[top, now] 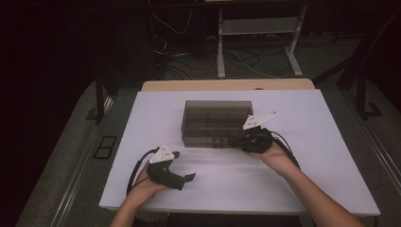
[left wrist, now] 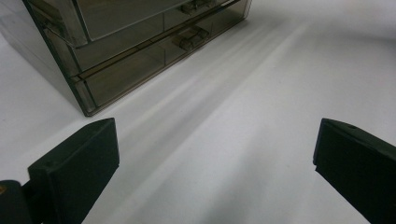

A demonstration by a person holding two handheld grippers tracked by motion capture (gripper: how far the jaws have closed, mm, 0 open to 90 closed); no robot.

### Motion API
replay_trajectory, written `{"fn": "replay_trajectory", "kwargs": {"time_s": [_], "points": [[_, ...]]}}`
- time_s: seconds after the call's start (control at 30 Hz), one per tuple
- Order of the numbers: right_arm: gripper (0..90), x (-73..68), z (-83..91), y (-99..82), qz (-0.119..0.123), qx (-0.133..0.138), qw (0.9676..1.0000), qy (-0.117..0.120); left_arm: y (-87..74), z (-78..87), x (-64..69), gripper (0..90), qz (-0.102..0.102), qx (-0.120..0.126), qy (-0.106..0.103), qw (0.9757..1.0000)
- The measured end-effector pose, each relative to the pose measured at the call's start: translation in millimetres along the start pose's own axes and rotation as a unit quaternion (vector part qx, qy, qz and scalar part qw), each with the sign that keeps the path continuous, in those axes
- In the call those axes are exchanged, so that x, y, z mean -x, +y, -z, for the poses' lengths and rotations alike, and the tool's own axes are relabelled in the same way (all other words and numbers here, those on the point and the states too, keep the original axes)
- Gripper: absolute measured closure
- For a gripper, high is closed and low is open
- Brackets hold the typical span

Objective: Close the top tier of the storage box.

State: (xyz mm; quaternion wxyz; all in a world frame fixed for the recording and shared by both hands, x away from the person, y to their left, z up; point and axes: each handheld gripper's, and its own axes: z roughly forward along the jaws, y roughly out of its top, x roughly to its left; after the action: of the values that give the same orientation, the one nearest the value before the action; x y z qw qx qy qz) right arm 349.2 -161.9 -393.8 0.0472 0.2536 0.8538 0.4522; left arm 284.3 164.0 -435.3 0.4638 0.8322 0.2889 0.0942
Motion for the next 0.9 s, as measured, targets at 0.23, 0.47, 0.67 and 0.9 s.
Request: {"fn": "replay_trajectory", "kwargs": {"time_s": [0.23,0.47,0.67,0.9], "points": [[88.9,3.8,-2.0,1.7,-0.002,0.002,1.0000,-0.005,0.0,0.2,-0.6,0.0,-0.001,0.000,0.001,1.0000],[88.9,7.7,-4.4,2.9,-0.007,0.007,0.9999,-0.012,0.0,0.3,-0.4,0.0,0.000,0.000,0.001,1.0000],[88.9,10.3,-5.9,3.5,-0.009,0.008,0.9998,-0.017,-0.1,0.5,-0.7,0.0,0.002,0.000,0.001,1.0000],[88.8,13.4,-7.2,3.3,-0.013,0.010,0.9996,-0.024,-0.3,0.6,-0.9,0.0,0.003,0.001,0.002,1.0000]]}}
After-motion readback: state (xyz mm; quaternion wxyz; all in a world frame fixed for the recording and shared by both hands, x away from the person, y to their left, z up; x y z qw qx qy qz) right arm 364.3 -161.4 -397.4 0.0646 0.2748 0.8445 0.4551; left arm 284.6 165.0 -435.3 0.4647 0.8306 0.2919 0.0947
